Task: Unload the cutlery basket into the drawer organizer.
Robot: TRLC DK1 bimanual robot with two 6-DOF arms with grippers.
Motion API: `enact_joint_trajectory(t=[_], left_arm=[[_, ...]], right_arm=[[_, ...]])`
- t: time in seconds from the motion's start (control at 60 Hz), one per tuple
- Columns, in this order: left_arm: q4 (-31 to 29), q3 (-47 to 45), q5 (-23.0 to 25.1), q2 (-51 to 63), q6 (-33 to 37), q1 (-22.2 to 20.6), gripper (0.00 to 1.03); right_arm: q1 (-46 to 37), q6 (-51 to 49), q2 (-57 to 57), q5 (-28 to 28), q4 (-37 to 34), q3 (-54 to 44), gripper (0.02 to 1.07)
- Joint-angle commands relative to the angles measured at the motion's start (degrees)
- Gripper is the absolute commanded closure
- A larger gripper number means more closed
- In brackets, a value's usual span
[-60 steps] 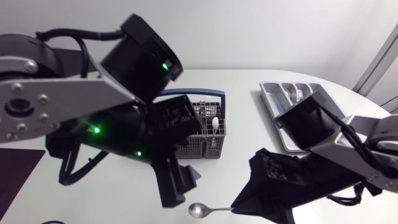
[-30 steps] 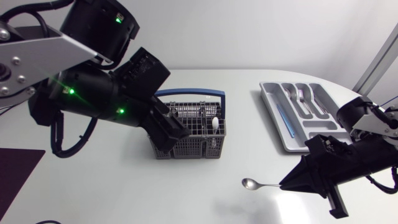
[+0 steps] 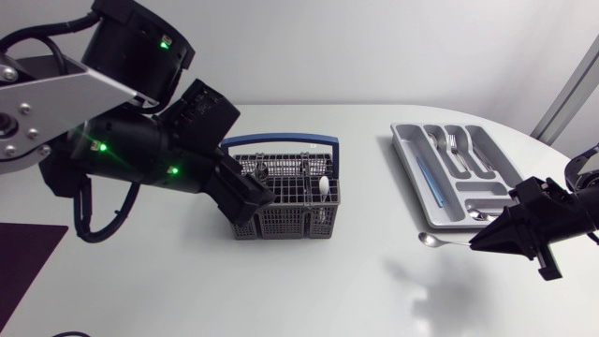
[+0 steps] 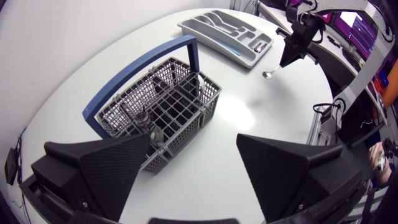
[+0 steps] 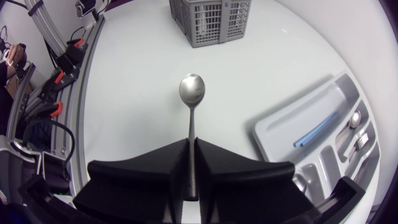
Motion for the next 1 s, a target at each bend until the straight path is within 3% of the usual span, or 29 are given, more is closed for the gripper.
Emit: enact_joint_trajectory(t=[0.0, 0.283, 0.533, 0.983], left_arm=[[0.8, -2.0, -0.7, -1.1, -0.9, 0.3, 0.06], [2.3, -4.2, -4.8, -2.6, -1.0, -1.0, 0.06], [2.6, -5.0, -5.7, -3.2, -1.0, -1.1, 0.06], [3.6, -7.4, -8.4, -5.3, -1.6, -1.9, 0.05]], right_arm=[[-2.2, -3.8, 3.1, 0.9, 0.1, 3.0, 1.02], [-8.1, -7.5, 11.2, 4.9, 1.3, 14.8, 1.01], [-9.6, -7.8, 17.9, 8.4, 3.7, 23.3, 1.01], [-7.2, -9.5, 20.5, 15.2, 10.8, 25.5, 1.01]])
